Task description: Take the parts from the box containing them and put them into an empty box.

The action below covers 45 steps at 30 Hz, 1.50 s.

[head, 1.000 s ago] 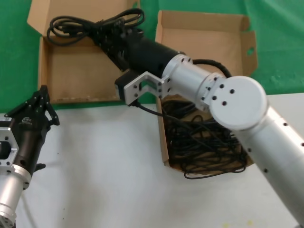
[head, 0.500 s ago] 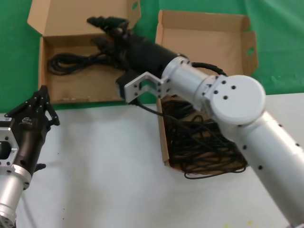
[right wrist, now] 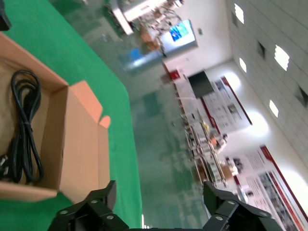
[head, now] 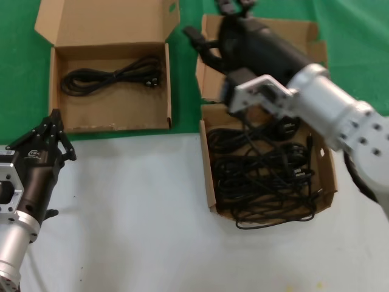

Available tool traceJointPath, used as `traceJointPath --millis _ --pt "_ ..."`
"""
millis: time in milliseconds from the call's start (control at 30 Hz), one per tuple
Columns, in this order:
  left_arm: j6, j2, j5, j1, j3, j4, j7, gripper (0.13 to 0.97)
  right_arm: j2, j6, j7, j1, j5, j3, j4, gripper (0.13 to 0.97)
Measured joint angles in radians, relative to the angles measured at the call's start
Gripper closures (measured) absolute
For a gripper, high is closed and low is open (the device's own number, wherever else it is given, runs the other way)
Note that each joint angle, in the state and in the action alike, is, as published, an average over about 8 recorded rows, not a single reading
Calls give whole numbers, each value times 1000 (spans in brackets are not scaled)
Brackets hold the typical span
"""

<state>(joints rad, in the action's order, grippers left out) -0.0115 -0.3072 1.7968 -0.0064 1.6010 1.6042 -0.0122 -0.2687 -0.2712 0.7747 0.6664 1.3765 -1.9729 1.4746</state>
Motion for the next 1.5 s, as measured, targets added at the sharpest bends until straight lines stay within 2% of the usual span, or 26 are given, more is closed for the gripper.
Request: traceJointPath --millis 133,333,367,633,767,933,1033,1167,1500 --pt "0 0 0 0 0 0 0 952 -44 25 -11 -71 43 41 73 514" --pt "0 0 0 0 0 0 0 952 -56 27 74 -151 143 102 118 361" --pt "0 0 0 0 0 0 0 952 -54 25 86 -158 153 109 120 361" --pt "0 0 0 0 0 0 0 934 -51 28 82 -180 174 125 123 219" --pt "1 0 0 0 0 0 1 924 -50 38 46 -200 184 135 123 191" --pt "1 1 0 1 0 -1 1 865 -49 54 -8 -230 200 150 123 143" --pt "2 1 1 1 0 -1 2 830 -48 64 -43 -250 210 161 123 143" --pt "2 2 1 1 0 -1 3 830 -47 76 -88 -277 223 174 123 138" --pt "4 3 1 2 0 -2 4 644 -44 110 -206 -343 257 208 124 129"
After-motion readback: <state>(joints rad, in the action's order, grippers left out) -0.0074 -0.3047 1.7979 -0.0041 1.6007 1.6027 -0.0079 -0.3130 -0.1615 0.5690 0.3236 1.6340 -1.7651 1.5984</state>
